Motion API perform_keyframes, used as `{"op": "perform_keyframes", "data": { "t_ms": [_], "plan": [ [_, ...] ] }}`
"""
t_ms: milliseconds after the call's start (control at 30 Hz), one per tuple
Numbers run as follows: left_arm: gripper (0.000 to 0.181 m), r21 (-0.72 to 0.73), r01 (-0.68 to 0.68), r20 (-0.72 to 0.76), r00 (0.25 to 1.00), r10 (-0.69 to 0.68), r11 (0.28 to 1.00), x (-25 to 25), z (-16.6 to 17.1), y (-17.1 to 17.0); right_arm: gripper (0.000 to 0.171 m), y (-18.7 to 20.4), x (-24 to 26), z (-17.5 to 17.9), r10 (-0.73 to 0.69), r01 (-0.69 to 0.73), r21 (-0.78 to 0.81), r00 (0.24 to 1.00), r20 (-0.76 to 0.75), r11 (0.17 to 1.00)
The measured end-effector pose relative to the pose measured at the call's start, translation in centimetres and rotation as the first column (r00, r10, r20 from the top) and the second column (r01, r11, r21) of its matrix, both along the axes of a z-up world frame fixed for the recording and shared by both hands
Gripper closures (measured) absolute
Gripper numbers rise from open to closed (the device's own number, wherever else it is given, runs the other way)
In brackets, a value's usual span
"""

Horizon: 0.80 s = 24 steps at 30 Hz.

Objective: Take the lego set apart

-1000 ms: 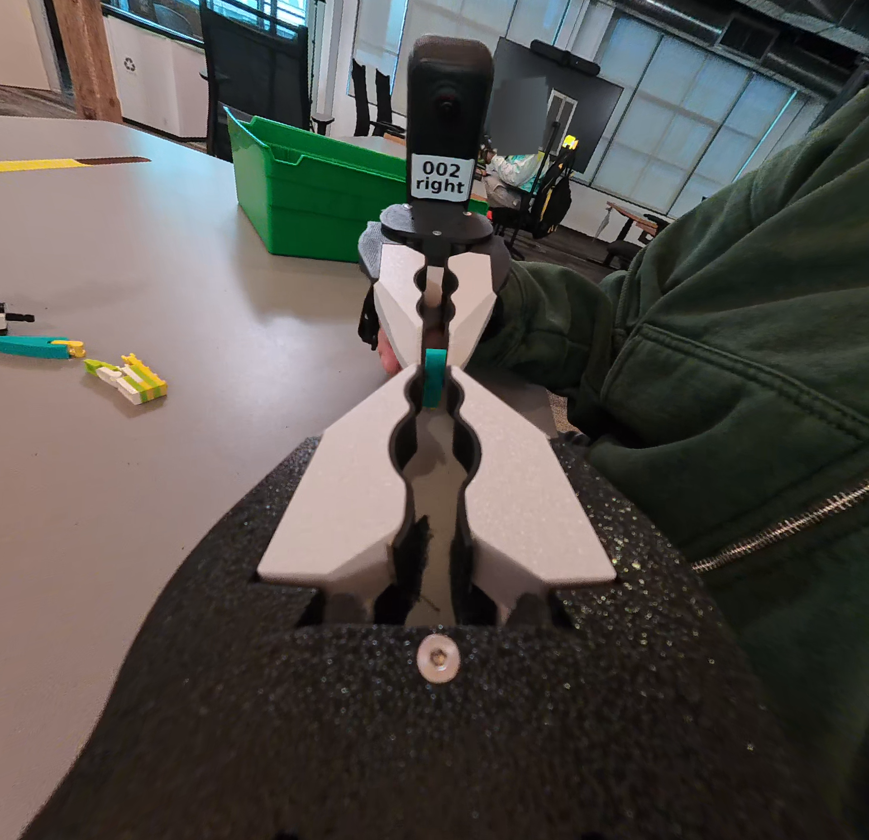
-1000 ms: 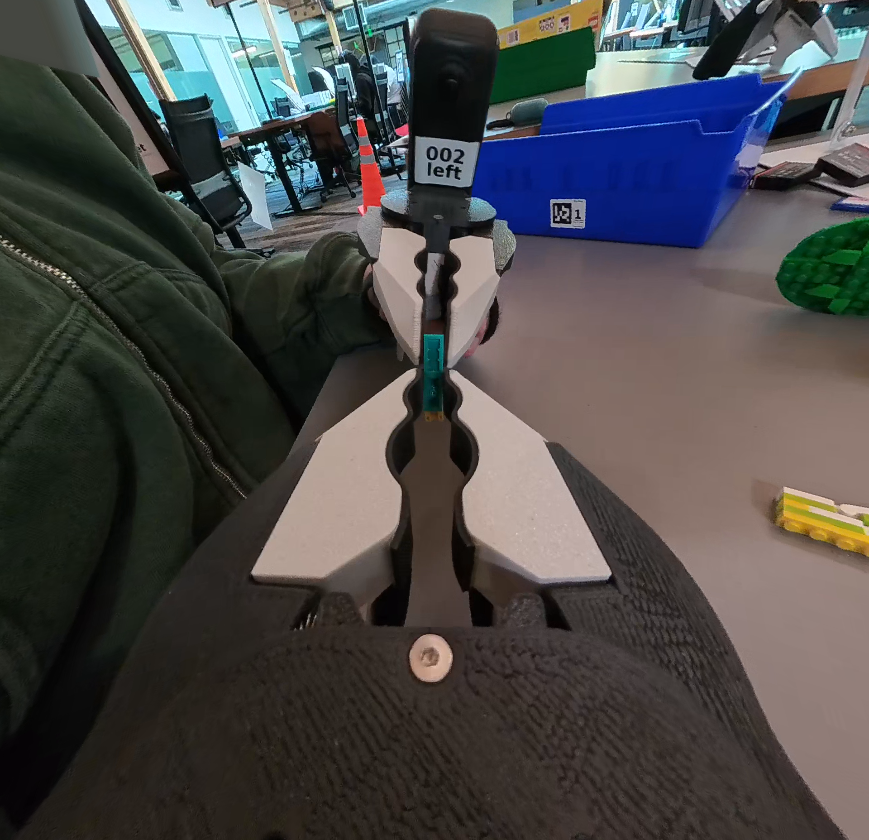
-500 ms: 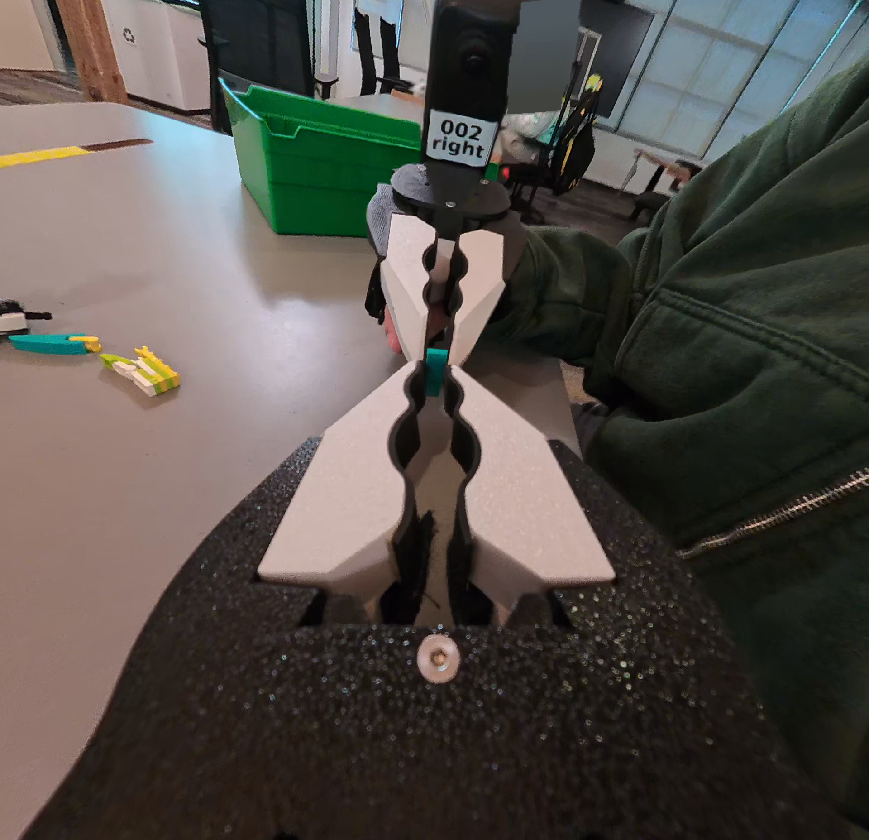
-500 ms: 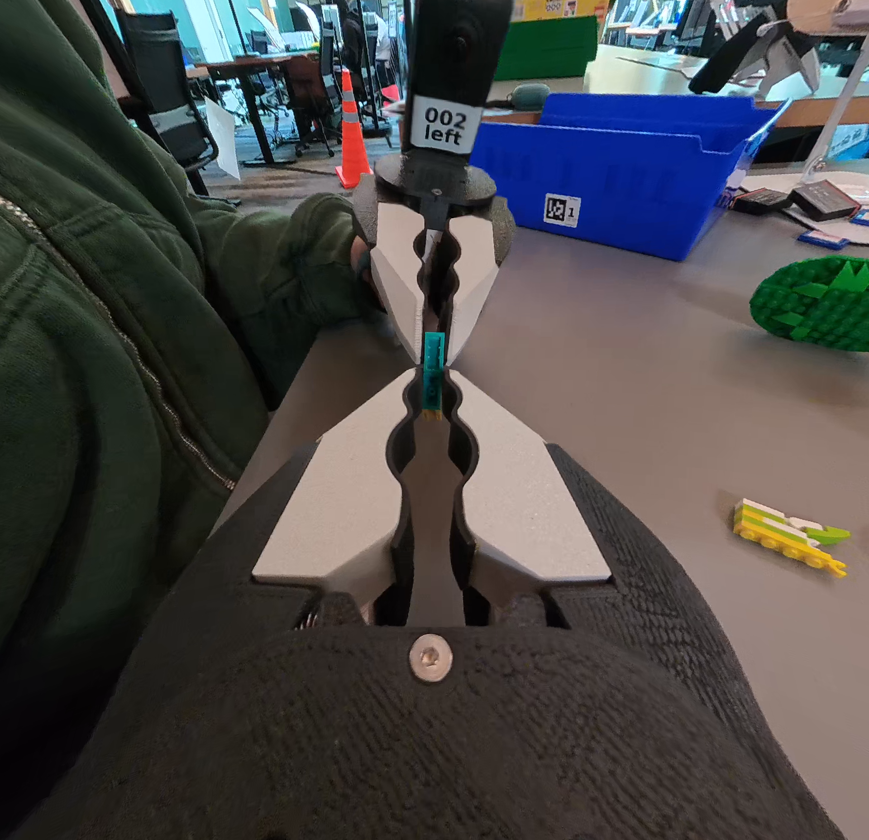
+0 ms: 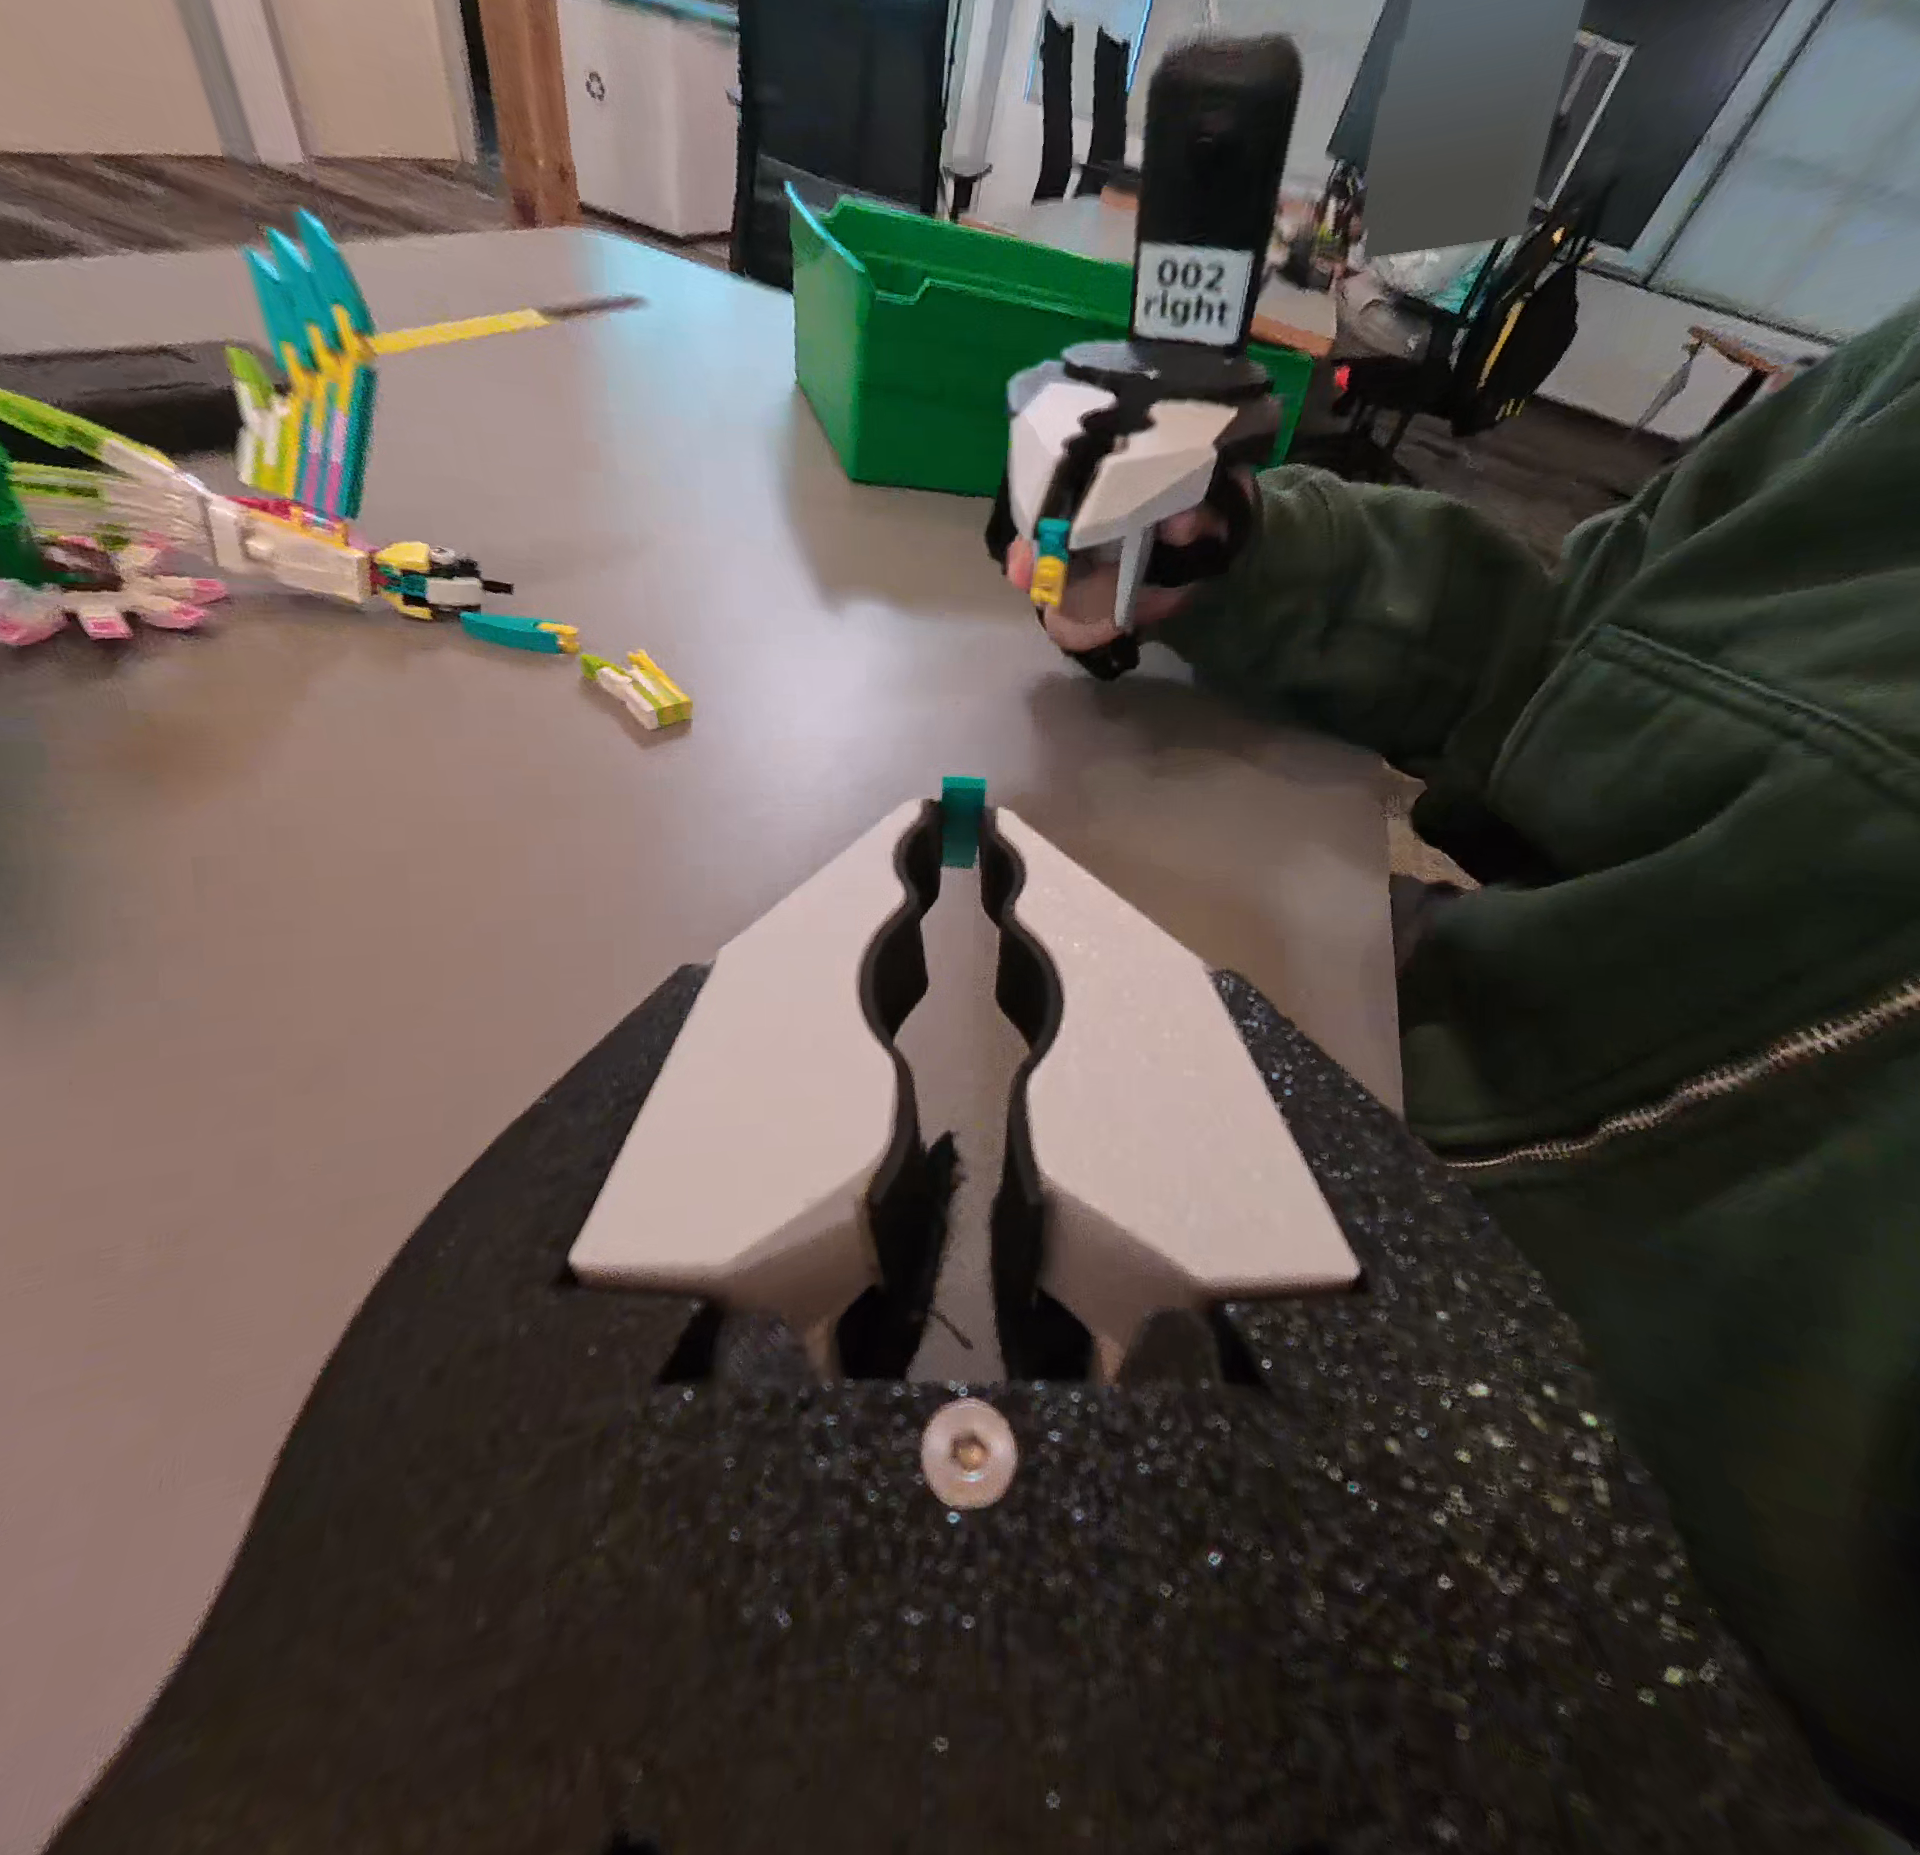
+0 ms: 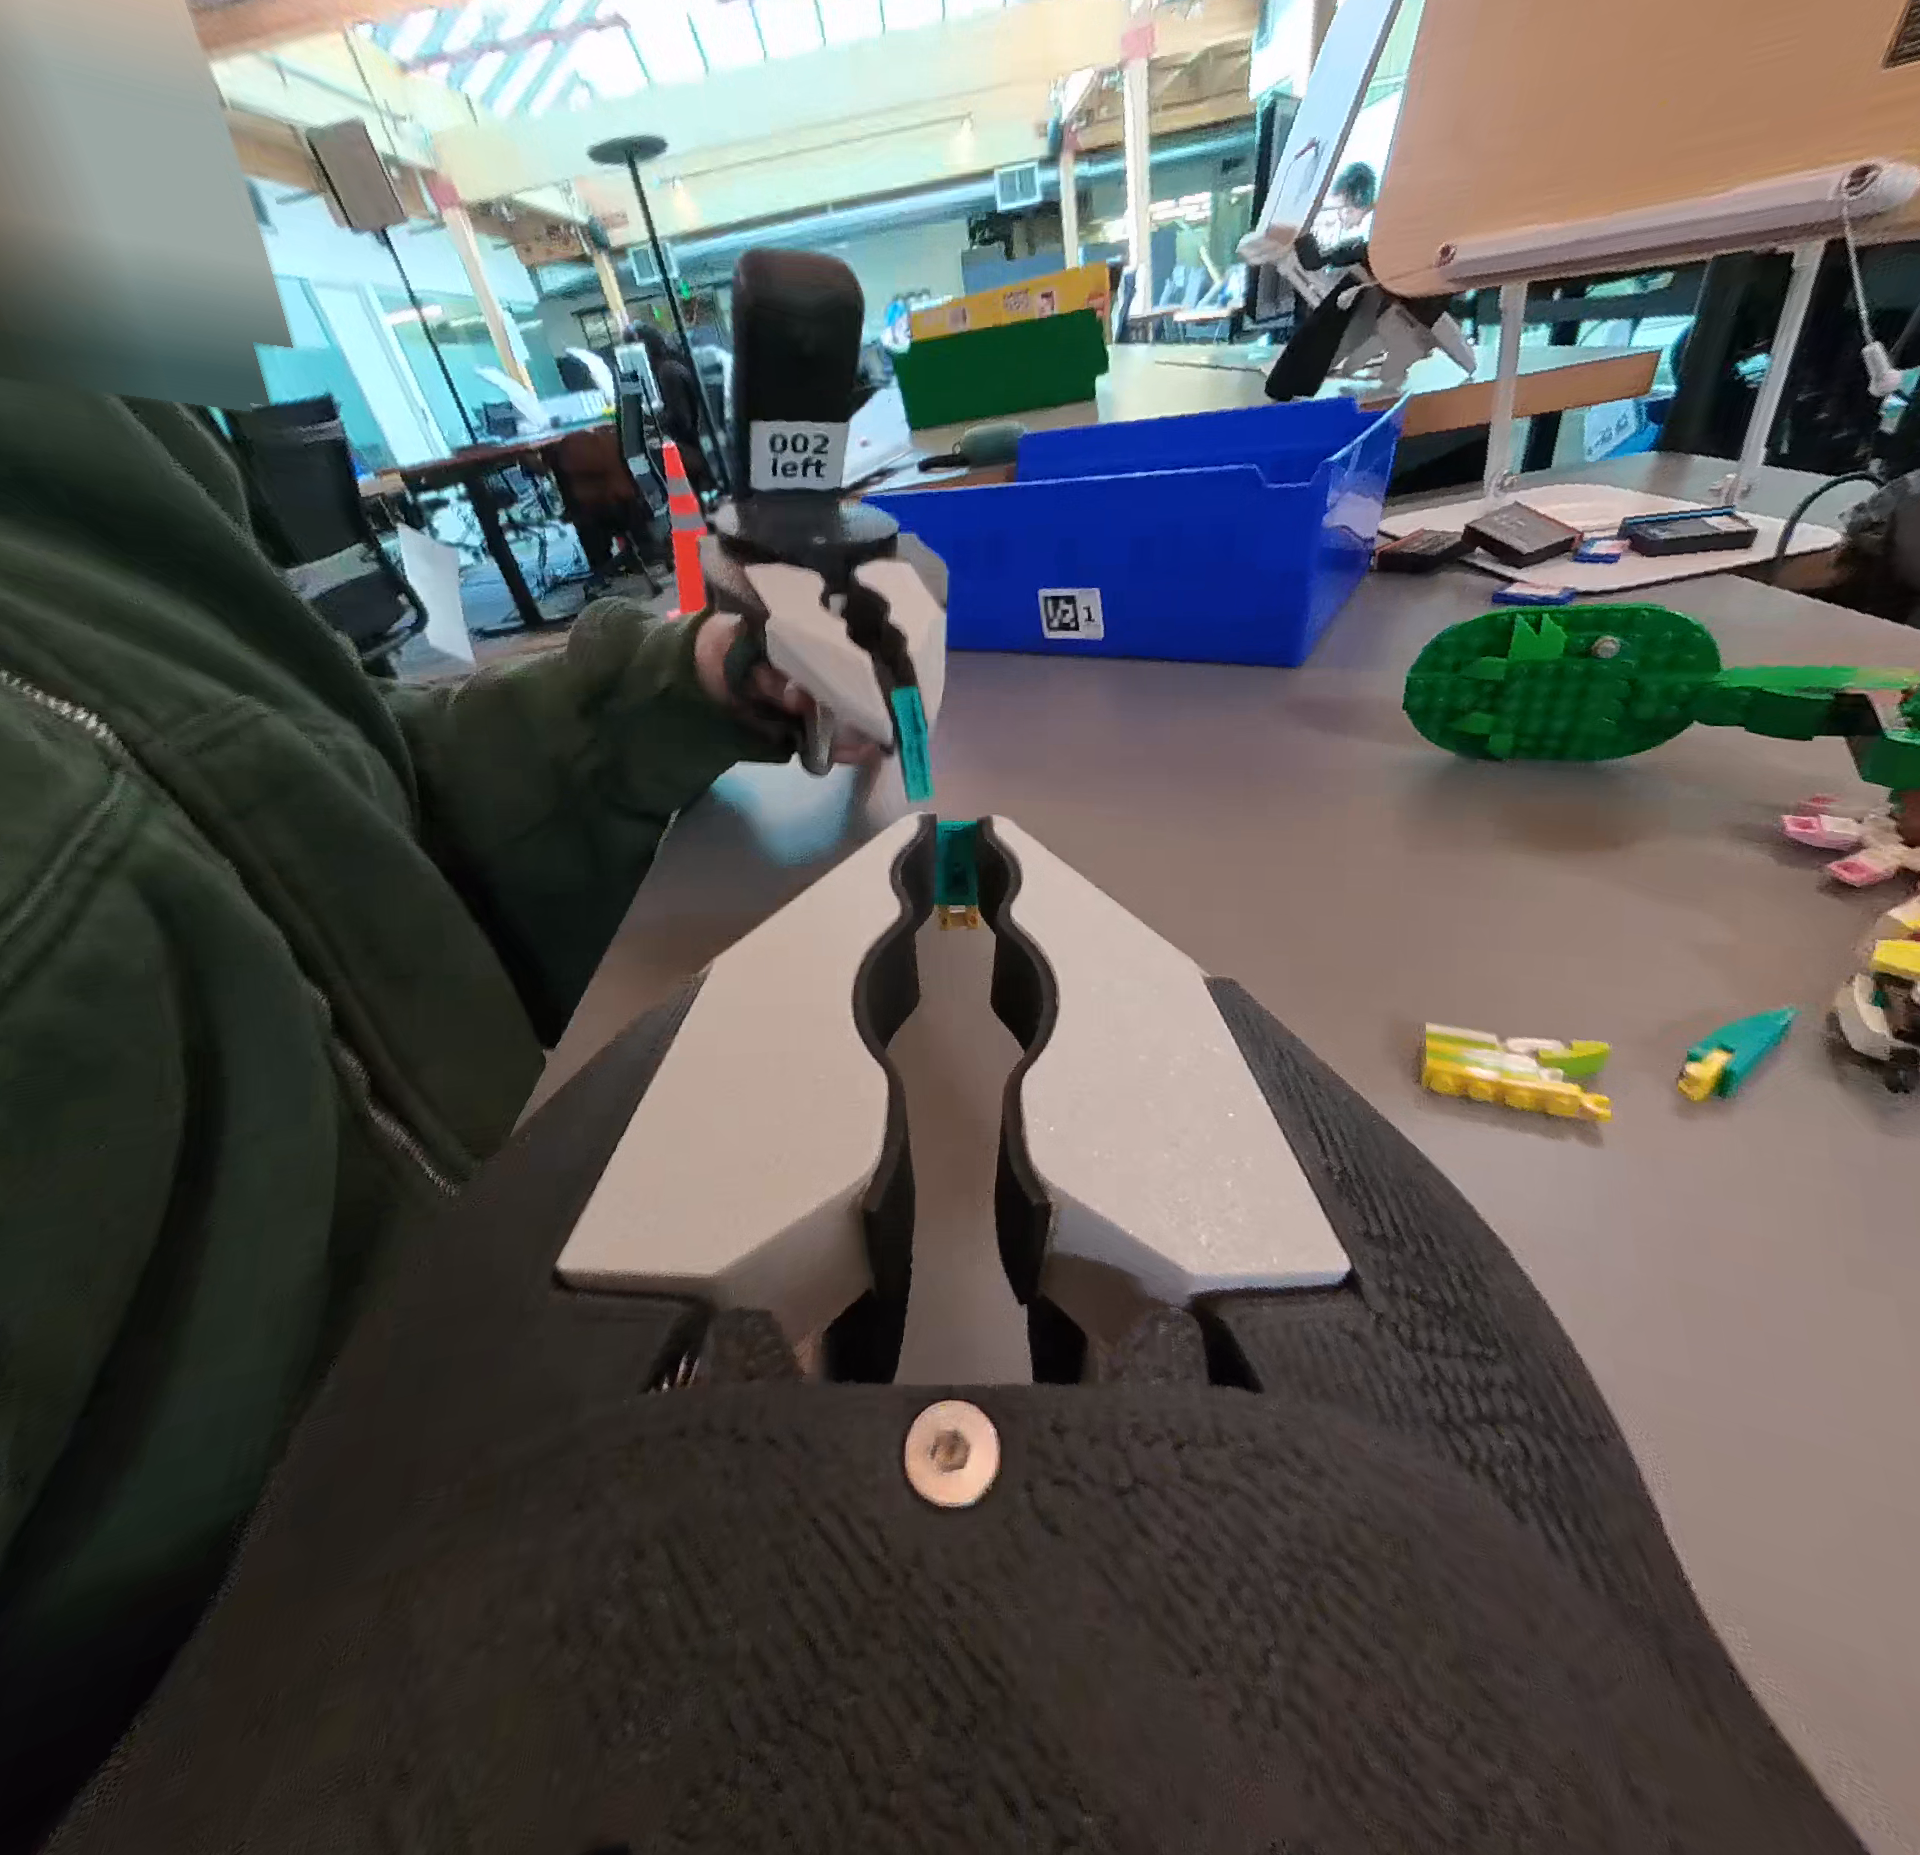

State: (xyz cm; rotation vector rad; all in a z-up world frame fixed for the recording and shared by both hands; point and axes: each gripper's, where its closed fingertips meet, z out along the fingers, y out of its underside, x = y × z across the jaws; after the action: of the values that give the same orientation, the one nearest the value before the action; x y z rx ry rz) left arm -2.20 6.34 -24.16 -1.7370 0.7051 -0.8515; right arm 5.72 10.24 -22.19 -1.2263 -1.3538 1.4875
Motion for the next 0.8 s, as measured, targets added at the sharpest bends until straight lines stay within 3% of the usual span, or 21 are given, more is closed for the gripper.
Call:
{"op": "perform_keyframes", "data": {
  "t_ms": [100, 267, 400, 633, 700, 733, 800],
  "plan": [
    [0.175, -0.034, -0.026, -0.05, 0.998, 0.025, 0.999, 1.5, -0.8, 1.0, 0.166, 0.4, -0.9, 0.3, -0.027, 0.026, -0.057, 1.0, -0.009, 0.998],
    [0.176, -0.096, 0.038, 0.288, 0.958, -0.009, 0.995, 1.6, 2.6, 1.0, 0.166, 0.7, -0.9, 1.4, -0.006, -0.017, -0.281, 0.997, -0.081, 0.96],
    [0.175, -0.141, 0.04, 0.319, 0.948, 0.007, 0.989, 1.4, 2.1, 1.0, 0.166, 0.4, -1.6, 0.4, -0.012, 0.011, -0.219, 1.0, -0.003, 0.976],
    [0.176, -0.161, 0.044, 0.409, 0.912, 0.026, 0.986, 0.6, 3.3, 1.1, 0.166, -0.6, -1.8, 1.3, 0.043, -0.059, -0.291, 0.997, -0.063, 0.955],
    [0.176, -0.099, -0.063, 0.387, 0.917, 0.097, 0.993, -1.5, 4.9, 1.6, 0.166, -0.4, -1.6, 1.7, 0.042, -0.07, -0.329, 0.995, -0.09, 0.942],
    [0.176, -0.057, -0.185, 0.338, 0.921, 0.193, 0.981, -3.7, 5.8, 2.4, 0.166, -0.3, -1.6, 1.9, 0.042, -0.076, -0.349, 0.993, -0.106, 0.934],
    [0.176, 0.038, -0.493, 0.153, 0.863, 0.482, 0.869, -10.3, 7.4, 4.1, 0.166, -0.1, -1.4, 2.4, 0.034, -0.084, -0.381, 0.99, -0.136, 0.921]
  ]
}}
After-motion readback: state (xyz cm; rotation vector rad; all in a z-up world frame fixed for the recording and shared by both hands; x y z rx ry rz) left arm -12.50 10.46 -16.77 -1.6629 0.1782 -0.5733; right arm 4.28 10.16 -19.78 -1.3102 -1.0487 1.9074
